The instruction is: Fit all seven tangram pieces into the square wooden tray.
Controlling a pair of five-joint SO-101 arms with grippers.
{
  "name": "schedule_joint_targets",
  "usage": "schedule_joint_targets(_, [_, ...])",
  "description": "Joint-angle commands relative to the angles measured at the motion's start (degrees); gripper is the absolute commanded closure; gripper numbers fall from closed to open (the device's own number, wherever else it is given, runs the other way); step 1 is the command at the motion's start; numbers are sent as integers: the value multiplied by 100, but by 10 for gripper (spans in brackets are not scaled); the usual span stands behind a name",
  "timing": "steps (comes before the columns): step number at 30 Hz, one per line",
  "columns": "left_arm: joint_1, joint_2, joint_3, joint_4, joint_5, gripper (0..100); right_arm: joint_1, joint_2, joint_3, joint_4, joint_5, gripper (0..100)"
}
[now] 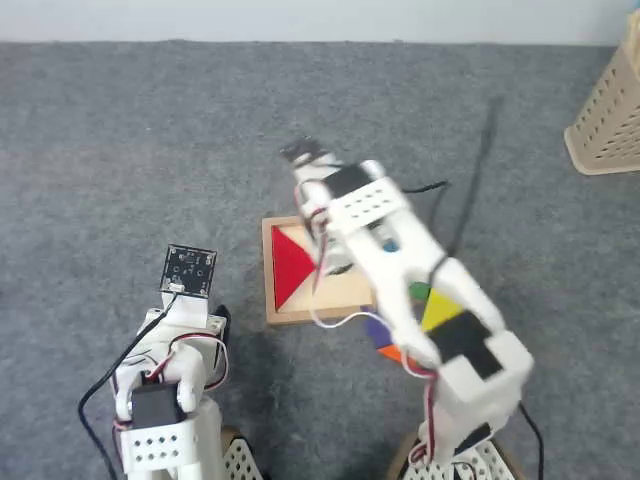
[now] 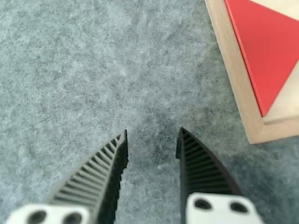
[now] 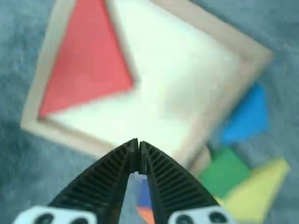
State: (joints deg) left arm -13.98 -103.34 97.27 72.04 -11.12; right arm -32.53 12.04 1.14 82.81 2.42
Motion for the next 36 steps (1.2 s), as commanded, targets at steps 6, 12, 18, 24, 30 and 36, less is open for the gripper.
schedule_joint_targets(6, [0, -35, -66, 26, -26, 832, 1376, -1596, 1793, -163, 923, 992])
schedule_joint_targets(12, [0, -35, -66, 26, -26, 832, 1921, -2255, 3279, -655, 1459, 879])
schedule_joint_targets(18, [0, -35, -66, 26, -26, 832, 2018, -2308, 4009, -725, 2277, 861])
schedule_joint_targets(24, [0, -35, -66, 26, -26, 832, 2026, -2299, 4501, -1226, 2303, 861])
schedule_joint_targets(30, [0, -35, -66, 26, -26, 832, 2114, -2299, 4695, -1499, 2268, 861])
schedule_joint_targets(36, [0, -35, -66, 26, -26, 832, 2905, -2062, 4334, -1833, 2189, 861])
